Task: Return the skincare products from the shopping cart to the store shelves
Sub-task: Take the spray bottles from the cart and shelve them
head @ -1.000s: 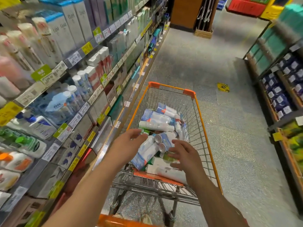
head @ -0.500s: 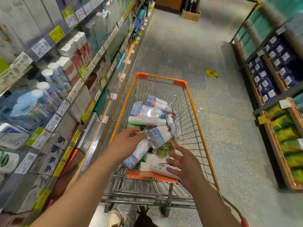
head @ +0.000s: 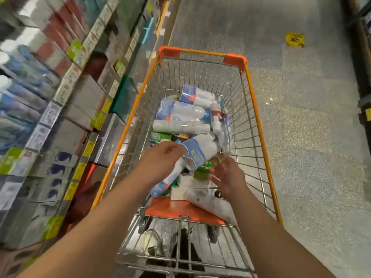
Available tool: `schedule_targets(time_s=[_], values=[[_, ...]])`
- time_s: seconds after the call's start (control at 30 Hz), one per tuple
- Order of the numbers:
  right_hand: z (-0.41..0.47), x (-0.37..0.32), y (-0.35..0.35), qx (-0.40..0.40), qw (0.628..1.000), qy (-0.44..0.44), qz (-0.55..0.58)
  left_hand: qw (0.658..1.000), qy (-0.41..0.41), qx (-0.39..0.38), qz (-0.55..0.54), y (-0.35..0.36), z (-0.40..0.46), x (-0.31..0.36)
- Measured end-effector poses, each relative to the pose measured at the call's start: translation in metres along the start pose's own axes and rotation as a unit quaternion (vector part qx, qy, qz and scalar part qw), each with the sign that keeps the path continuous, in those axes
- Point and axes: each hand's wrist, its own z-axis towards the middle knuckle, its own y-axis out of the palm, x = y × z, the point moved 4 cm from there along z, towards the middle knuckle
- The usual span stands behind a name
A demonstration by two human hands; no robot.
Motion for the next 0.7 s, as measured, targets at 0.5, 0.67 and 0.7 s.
schedule_targets(time_s=[0.5, 0.67, 0.7], values=[[0.118, -0.011, 0.017, 0.025, 0.963, 0.027, 0.267, 0.999, -0.051, 0.013, -0.012, 0.014, 0.033, -0.020], [0.135, -0.009, 0.025, 0.066, 0.954, 0.071, 0.284, 0.998, -0.063, 0.024, -0.014, 0.010, 0.028, -0.025], [0.137, -0.008, 0.025, 0.086, 0.954, 0.084, 0.274, 0.998, -0.065, 0.024, -0.012, 0.010, 0.026, -0.027]])
